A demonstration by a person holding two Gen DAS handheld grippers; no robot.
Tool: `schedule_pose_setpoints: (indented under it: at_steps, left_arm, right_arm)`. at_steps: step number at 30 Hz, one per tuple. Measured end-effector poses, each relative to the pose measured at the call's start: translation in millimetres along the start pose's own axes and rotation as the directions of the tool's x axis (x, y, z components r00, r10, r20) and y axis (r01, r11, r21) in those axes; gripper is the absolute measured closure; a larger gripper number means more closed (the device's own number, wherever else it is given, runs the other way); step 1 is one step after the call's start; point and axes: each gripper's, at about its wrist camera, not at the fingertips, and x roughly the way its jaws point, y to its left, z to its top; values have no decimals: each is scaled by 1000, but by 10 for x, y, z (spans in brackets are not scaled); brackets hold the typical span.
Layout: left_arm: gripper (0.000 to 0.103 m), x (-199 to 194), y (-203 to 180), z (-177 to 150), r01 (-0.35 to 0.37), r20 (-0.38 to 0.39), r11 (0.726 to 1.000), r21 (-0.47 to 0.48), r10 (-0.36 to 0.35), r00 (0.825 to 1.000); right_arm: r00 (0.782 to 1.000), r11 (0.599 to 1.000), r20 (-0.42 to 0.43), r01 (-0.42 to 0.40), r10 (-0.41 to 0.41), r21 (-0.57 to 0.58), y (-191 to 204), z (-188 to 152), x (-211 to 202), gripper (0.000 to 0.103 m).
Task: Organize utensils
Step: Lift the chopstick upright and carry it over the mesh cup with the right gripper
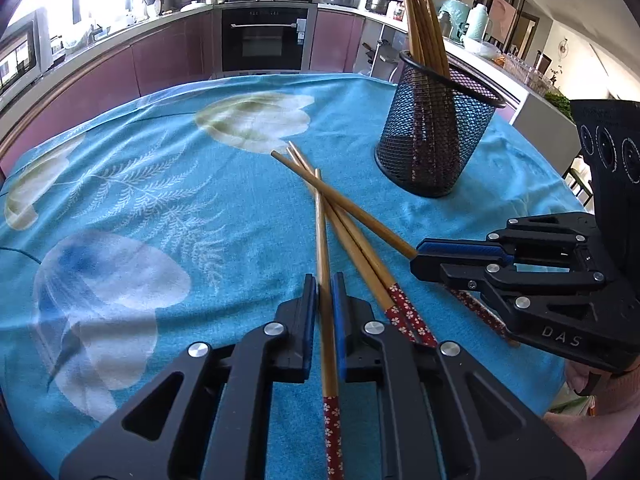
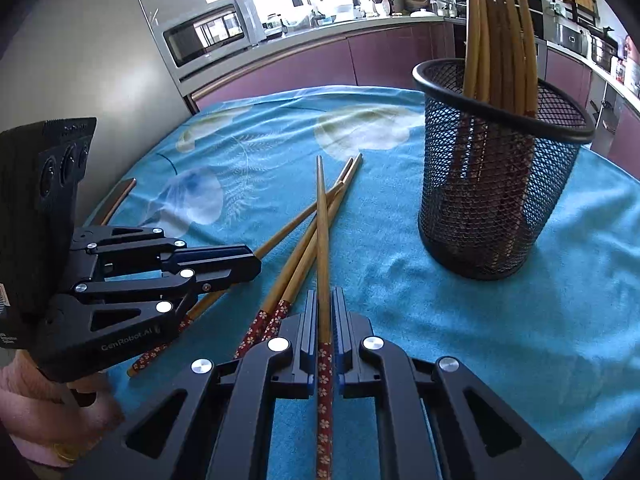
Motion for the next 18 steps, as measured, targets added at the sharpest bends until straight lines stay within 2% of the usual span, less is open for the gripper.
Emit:
schedule_pose_setpoints:
  at_steps: [4, 9, 12, 18]
  left_arm:
    - [90, 47, 2, 34, 5, -8, 1000, 14, -5, 1000]
    - [90, 104, -11, 94, -3, -12, 1000, 21, 3, 1000]
    - [95, 114, -6, 115, -17, -12, 1000, 12, 17, 1000]
    - [96, -8, -19, 140, 7, 18, 1000, -2, -7, 1000]
  right_arm:
    - [1000, 1000, -7, 7, -7, -6, -2, 61, 81, 94]
    - [1000, 1000, -1, 19, -19, -18, -12, 129, 140, 96]
    - [1000, 1000, 9, 22, -22, -8, -24, 127, 134, 97]
    - [997, 1000, 72, -1, 0, 12, -84, 97, -79, 97]
